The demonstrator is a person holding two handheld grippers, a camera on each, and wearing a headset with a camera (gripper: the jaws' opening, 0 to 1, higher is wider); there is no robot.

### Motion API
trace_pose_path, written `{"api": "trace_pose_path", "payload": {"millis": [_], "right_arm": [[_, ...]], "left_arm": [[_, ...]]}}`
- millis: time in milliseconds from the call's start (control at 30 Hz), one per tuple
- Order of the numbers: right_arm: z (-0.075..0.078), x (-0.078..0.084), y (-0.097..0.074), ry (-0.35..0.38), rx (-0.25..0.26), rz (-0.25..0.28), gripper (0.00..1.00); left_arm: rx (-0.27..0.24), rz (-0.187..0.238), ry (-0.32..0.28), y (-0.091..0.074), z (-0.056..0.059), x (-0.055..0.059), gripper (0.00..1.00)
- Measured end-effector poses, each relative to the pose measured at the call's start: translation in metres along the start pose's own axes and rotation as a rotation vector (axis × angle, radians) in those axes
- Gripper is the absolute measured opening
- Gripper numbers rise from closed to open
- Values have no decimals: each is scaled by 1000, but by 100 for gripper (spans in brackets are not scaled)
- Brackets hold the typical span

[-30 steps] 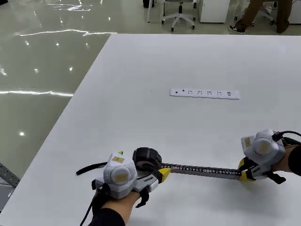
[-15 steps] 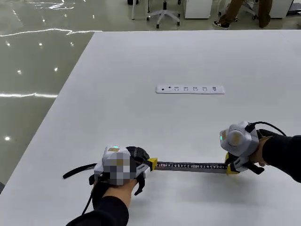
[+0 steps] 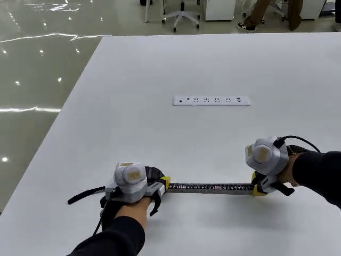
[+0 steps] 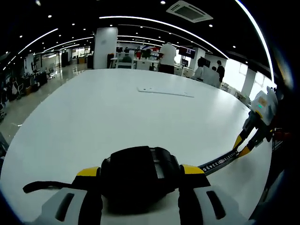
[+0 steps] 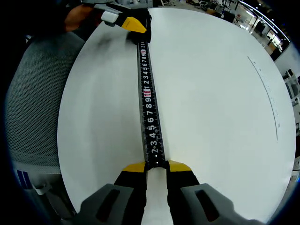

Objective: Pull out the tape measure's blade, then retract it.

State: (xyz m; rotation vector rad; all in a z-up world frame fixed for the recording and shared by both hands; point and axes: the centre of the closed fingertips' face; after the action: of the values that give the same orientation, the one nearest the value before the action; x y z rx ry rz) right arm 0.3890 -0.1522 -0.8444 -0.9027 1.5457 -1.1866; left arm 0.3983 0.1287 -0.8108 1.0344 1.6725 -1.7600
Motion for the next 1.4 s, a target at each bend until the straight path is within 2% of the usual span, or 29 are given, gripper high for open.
{"api": "trace_pose_path", "payload": {"millis": [400, 467, 500, 533, 800, 1400], "right_arm": [[-1, 0, -1, 16, 2, 18, 11], [-1, -1, 0, -53, 18, 27, 11], [-3, -1, 0, -9, 15, 29, 10], [-3, -1, 0, 3, 14, 30, 10], [-3, -6, 1, -31, 11, 33, 10], [-8, -17, 3, -42, 5, 46, 11]], "left_arm": [[12, -12, -11, -1, 0, 2, 61], [13, -13, -15, -1, -1, 2, 61], [14, -14, -15, -1, 0, 2, 61], [14, -14, -16, -1, 0, 2, 61], [20, -20, -21, -1, 0, 2, 61], [28, -26, -24, -1, 0, 2, 61]]}}
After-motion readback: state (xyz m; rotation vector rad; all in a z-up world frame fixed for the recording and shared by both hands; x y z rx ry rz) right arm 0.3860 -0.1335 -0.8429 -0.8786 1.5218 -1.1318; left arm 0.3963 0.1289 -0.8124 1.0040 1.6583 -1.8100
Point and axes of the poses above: the centre of the closed fingertips' face, and the gripper's own axes: y roughly forward along the fingers, z roughly to its right, x roughly out of its underside, and after that the axes turned 12 degrees about y, right-handed
